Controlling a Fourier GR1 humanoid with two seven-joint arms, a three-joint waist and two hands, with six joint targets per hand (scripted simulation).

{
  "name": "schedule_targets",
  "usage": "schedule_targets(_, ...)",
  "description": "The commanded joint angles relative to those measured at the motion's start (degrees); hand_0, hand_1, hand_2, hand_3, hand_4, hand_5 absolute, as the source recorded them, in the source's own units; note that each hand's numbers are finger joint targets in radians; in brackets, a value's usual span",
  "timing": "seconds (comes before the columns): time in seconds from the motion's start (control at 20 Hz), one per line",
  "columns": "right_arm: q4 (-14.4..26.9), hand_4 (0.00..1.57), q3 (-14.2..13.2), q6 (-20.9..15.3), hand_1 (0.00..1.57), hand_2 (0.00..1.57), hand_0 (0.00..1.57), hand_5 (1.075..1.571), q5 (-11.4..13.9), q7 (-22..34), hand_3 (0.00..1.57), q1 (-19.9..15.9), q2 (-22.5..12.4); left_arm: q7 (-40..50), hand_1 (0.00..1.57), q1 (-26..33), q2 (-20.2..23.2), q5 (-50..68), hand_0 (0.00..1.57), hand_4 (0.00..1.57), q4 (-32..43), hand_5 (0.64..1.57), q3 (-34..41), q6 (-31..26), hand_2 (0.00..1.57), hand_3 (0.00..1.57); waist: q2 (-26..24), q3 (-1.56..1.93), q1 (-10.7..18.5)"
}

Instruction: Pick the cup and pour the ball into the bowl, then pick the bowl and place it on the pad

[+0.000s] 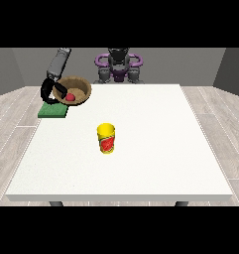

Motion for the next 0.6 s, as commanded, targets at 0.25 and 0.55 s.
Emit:
schedule_targets(0.25, 7.6, 1.31, -6.8, 7.9, 1.57, 1.57, 1.57, 1.532, -3.2, -9.3, 1.48, -1.6, -9.4, 1.0, 0.0, -1.8, 1.7, 1.6, 0.0, 0.0, -3.4, 1.533, 0.8, 1.9, 0.0, 0.0, 5.2, 0.1, 0.5)
schedule_targets(0.55, 12.9, 1.29, -10.6, 9.8, 1.57, 1.57, 1.57, 1.543, -6.0, -11.6, 0.93, -2.8, -10.9, 3.6, 0.0, -2.0, 3.8, 2.8, 0.0, 0.15, -5.1, 1.533, 0.5, 0.5, 0.0, 0.0, 6.2, 0.1, 1.5)
